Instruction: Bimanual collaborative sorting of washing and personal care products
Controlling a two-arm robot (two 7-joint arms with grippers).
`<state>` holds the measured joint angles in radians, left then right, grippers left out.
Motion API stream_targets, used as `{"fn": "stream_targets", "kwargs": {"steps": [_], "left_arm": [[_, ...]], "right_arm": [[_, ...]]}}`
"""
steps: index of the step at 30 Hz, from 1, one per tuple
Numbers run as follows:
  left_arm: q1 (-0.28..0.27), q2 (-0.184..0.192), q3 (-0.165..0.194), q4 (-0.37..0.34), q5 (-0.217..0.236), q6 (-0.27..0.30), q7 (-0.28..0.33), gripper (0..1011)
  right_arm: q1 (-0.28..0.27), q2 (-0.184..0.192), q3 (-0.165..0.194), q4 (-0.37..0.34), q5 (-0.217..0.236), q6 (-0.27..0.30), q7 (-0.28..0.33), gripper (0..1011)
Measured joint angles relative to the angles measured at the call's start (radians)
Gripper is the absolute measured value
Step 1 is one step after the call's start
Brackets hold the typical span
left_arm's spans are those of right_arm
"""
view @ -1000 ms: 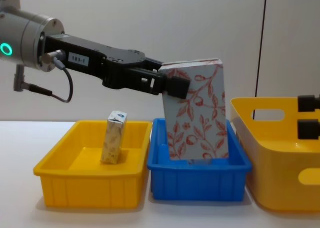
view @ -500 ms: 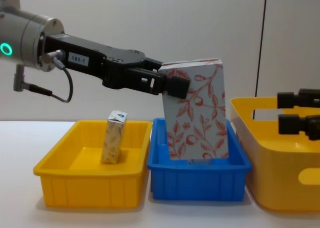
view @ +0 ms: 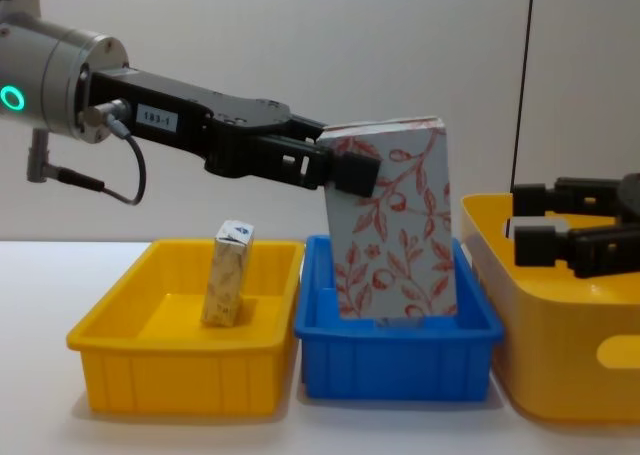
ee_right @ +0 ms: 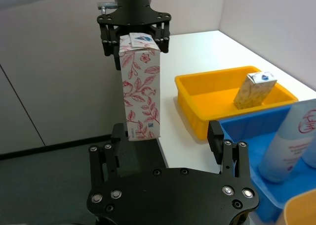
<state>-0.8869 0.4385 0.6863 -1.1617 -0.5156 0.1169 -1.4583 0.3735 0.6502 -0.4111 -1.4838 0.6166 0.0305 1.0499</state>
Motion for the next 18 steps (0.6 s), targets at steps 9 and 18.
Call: {"fn": "stream_targets", "kwargs": {"steps": [9,18], "left_arm": [[0.0,0.0,0.0,0.0,0.0,0.0,0.0,410],[0.0,0.0,0.0,0.0,0.0,0.0,0.0,410]], "right_arm": [[0.011,-0.012,-0.023,0.001,0.007,0.008,0.004,1003],[0.016,-0.023,-0.04,-0.003,0.008,0.02,-0.01,1003]]}}
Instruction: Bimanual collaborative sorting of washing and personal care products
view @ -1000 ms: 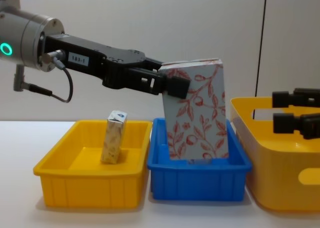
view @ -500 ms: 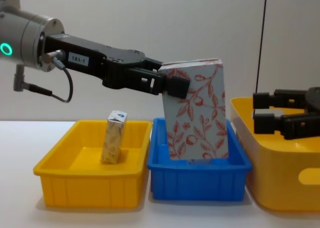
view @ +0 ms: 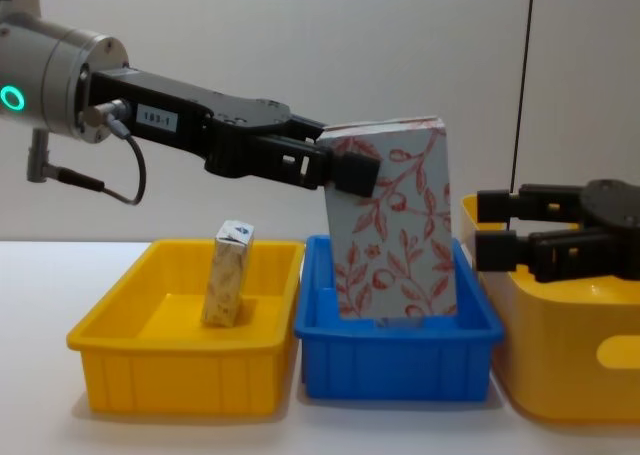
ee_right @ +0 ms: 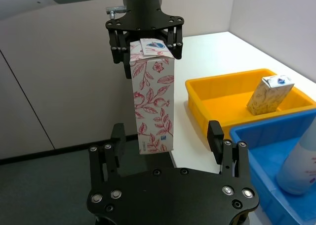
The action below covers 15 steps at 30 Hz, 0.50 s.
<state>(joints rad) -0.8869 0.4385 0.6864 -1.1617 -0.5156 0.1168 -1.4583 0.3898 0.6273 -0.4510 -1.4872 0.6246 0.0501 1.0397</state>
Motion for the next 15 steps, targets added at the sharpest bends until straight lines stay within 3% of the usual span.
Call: {"fn": "stream_targets", "kwargs": {"steps": [15], "left_arm": [[0.0,0.0,0.0,0.0,0.0,0.0,0.0,410]], "right_arm": [[0.017,-0.025,-0.033,0.0,0.001,0.011,-0.023,1003]]}}
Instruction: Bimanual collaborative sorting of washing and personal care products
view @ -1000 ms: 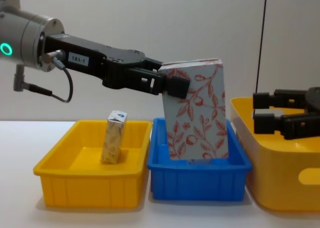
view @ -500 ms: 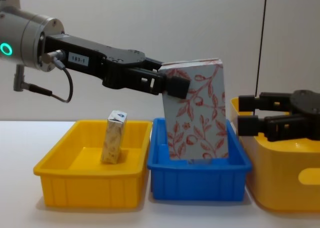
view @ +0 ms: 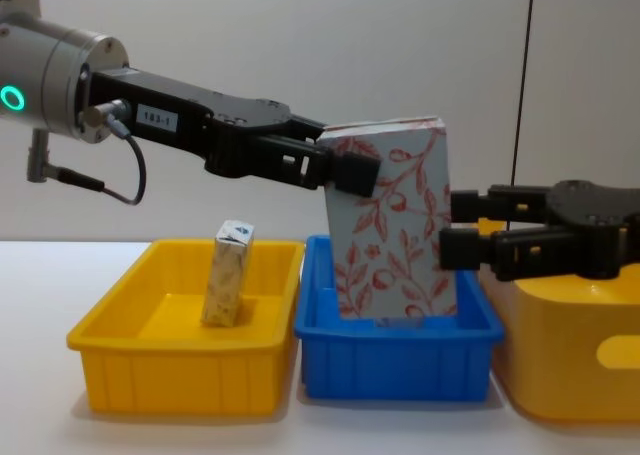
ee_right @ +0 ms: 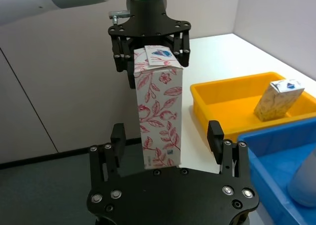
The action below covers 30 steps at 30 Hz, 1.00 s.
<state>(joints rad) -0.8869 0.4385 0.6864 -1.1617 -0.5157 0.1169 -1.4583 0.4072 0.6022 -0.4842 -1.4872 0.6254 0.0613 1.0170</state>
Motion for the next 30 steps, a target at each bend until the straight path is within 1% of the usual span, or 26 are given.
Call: {"fn": "stream_targets", "kwargs": {"steps": [9,12,15,16,18,19,21,22,23,26,30], "left_arm": [[0.0,0.0,0.0,0.0,0.0,0.0,0.0,410],[0.0,0.0,0.0,0.0,0.0,0.0,0.0,410],[0.0,0.0,0.0,0.0,0.0,0.0,0.0,410],[0.0,0.0,0.0,0.0,0.0,0.0,0.0,410],[0.0,0.0,0.0,0.0,0.0,0.0,0.0,410],[0.0,0.0,0.0,0.0,0.0,0.0,0.0,410],[0.0,0.0,0.0,0.0,0.0,0.0,0.0,410],[0.0,0.0,0.0,0.0,0.0,0.0,-0.001,410],[0.0,0.0,0.0,0.0,0.0,0.0,-0.002,410],[0.0,0.0,0.0,0.0,0.0,0.0,-0.003,410],[0.0,0.001,0.0,0.0,0.0,0.0,-0.003,410]], "right_arm": [[0.012,-0.012,-0.029,-0.006,-0.016,0.003,-0.011,1001],[0.015,-0.015,-0.039,-0.007,-0.023,0.0,-0.013,962],[0.018,-0.017,-0.048,-0.008,-0.031,-0.005,-0.015,872],[0.019,-0.017,-0.05,-0.008,-0.033,-0.006,-0.016,861],[0.021,-0.019,-0.057,-0.009,-0.038,-0.008,-0.019,782],[0.021,-0.02,-0.059,-0.009,-0.04,-0.009,-0.02,782],[0.022,-0.021,-0.063,-0.01,-0.043,-0.009,-0.024,679],[0.023,-0.022,-0.066,-0.011,-0.046,-0.01,-0.027,669],[0.024,-0.023,-0.069,-0.011,-0.049,-0.011,-0.03,624],[0.025,-0.024,-0.074,-0.013,-0.051,-0.011,-0.035,568],[0.026,-0.025,-0.08,-0.016,-0.054,-0.011,-0.042,439]]}}
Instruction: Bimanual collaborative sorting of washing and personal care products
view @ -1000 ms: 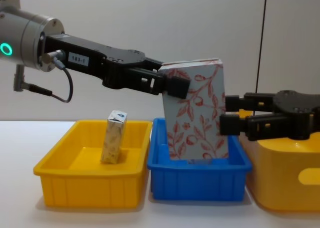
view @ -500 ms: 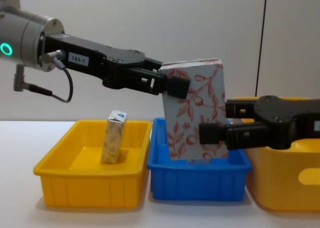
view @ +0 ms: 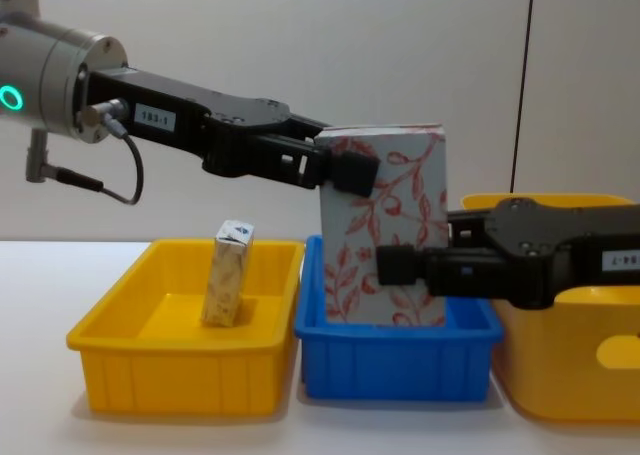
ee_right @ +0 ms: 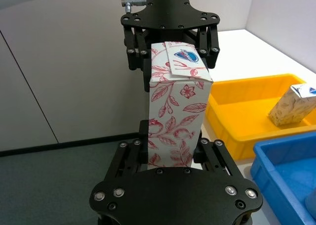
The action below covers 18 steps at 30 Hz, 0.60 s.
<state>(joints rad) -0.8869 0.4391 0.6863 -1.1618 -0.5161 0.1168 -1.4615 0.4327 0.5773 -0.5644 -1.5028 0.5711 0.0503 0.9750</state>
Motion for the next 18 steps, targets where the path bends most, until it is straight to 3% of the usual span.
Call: {"fn": "stream_targets", "kwargs": {"steps": [9,18], "left_arm": [[0.0,0.0,0.0,0.0,-0.001,0.0,0.0,429],[0.0,-0.002,0.0,0.0,0.0,0.0,0.003,736]], "right_arm": [[0.0,0.001,-0.007,-0.01,0.0,-0.002,-0.012,391],[-0.003,0.009,-0.01,-0.019,0.01,-0.011,-0.014,362]]}}
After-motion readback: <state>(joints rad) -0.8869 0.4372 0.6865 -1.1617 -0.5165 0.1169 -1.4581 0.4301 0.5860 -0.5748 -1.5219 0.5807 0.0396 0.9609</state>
